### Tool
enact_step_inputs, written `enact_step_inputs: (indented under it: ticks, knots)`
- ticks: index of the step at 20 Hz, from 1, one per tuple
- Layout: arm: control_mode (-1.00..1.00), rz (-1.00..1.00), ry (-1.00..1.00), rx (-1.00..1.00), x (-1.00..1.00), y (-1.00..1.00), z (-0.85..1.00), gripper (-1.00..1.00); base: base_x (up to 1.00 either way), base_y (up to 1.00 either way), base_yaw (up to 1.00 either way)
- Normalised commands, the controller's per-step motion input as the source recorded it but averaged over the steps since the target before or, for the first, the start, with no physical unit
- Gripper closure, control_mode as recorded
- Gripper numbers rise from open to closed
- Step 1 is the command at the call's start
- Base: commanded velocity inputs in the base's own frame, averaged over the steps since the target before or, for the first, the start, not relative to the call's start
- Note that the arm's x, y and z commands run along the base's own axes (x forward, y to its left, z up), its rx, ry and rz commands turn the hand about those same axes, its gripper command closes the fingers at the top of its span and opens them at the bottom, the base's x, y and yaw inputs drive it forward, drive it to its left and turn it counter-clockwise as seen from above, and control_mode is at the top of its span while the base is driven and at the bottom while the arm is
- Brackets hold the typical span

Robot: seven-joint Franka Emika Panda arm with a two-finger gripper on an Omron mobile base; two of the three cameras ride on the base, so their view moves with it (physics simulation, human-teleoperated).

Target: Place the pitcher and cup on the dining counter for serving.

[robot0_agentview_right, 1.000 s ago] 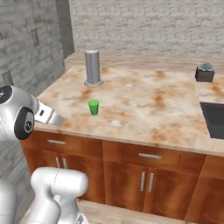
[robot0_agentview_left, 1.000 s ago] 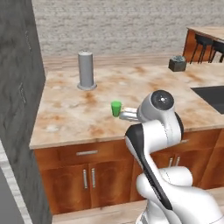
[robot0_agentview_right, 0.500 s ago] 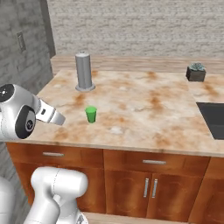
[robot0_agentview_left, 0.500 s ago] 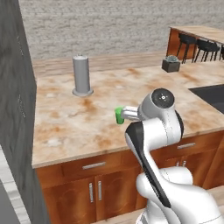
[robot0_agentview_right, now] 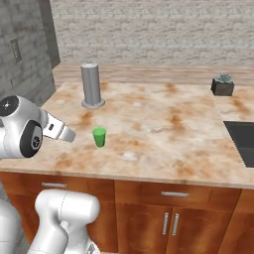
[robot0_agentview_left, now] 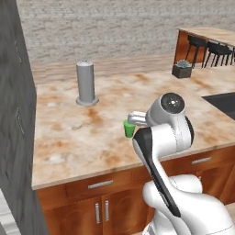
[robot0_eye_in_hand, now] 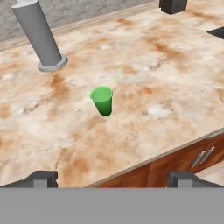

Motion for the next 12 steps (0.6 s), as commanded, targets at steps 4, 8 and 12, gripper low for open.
enact_step_inputs:
  ticks: [4,8,12]
  knots:
    - [1.0,0.0,0.0,0.0,0.0,0.0,0.0,-1.0,0.43,0.0,0.0]
    - [1.0,0.0,0.0,0.0,0.0,0.0,0.0,-1.0,0.33,0.0,0.0]
    - [-1.0,0.0,0.03,0.0,0.11,-0.01,0.0,-1.0,0.26,-0.02,0.0]
